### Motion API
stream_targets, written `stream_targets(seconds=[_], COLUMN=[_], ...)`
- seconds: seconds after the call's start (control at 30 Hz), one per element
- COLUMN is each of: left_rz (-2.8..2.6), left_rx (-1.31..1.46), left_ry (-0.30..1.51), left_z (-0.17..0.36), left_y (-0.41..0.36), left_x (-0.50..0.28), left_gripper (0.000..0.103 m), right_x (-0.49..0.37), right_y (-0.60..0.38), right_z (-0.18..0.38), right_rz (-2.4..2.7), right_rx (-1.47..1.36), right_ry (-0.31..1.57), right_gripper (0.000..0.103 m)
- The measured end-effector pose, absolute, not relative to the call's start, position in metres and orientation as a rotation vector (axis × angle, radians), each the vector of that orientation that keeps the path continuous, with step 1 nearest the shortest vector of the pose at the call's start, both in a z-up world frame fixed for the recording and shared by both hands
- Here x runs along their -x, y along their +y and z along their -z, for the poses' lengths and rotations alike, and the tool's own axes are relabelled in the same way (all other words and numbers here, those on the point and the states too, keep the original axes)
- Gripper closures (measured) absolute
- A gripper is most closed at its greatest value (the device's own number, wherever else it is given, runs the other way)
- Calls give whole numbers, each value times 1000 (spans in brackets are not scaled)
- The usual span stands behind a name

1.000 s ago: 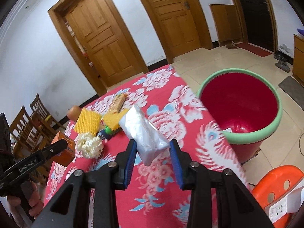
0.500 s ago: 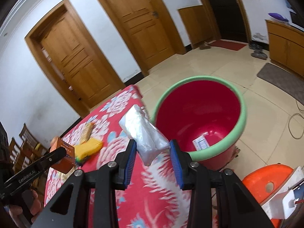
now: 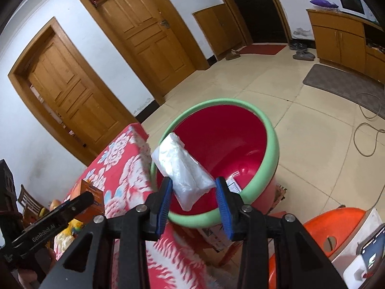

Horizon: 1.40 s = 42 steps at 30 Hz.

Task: Collect trash
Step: 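Open the right gripper to drop the bag while the left drops the carton into the bucket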

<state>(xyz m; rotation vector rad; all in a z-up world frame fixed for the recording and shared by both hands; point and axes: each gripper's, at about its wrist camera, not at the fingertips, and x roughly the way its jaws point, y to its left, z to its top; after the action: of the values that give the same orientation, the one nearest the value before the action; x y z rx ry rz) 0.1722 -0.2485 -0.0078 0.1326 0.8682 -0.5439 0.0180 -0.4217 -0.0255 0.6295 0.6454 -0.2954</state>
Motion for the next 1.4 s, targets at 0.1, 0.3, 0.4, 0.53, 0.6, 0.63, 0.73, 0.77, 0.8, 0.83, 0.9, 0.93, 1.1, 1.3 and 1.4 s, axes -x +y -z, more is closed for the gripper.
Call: stream_targets(seconds=[0.1,0.3,0.4,0.53,0.6,0.63,0.73,0.77,0.8,0.83,0.9,0.93,1.1,1.3,1.4], left_rz=[559,595,614,642,653,659,668,672,672,667,663,663,680,680,672], left_rx=[-144,-172,-187,-197,-201,-204,-209,-209,-210,-211,-218,-219,-226,-224,-212], left_ry=[874,874,874,875,875,876,879,881,882,880,881,879,858,835,834], left_z=[12,17,19,22,24,25,29,31,32,32,34,34,30,23,20], left_y=[-262,-284,-295,-308,-313,-316,-321,-323,-324,-325,-326,-327,-328,-322,-316], left_x=[-175,-178,-180,-183,-184,-185,-187,-188,-189,-190,-191,-190,-186,-180,-178], left_gripper=[40,40,40,40,40,40,40,40,40,39,36,33,32,31,31], right_x=[-25,-34,-32,-26,-21,-19,-13,-11,-10,-8,-7,-6,-3,0,1], right_y=[-430,-434,-438,-441,-443,-445,-451,-452,-454,-455,-456,-456,-455,-452,-450], right_z=[30,30,27,24,24,24,25,25,25,26,26,26,24,21,19], right_rz=[309,347,352,364,378,387,417,422,426,429,432,432,424,412,404], right_rx=[-636,-619,-624,-639,-657,-666,-695,-701,-708,-714,-720,-721,-723,-713,-709], right_ry=[652,646,627,609,596,591,576,574,573,572,569,569,565,561,560], right_gripper=[62,55,52,51,51,50,50,50,50,49,49,49,49,49,49])
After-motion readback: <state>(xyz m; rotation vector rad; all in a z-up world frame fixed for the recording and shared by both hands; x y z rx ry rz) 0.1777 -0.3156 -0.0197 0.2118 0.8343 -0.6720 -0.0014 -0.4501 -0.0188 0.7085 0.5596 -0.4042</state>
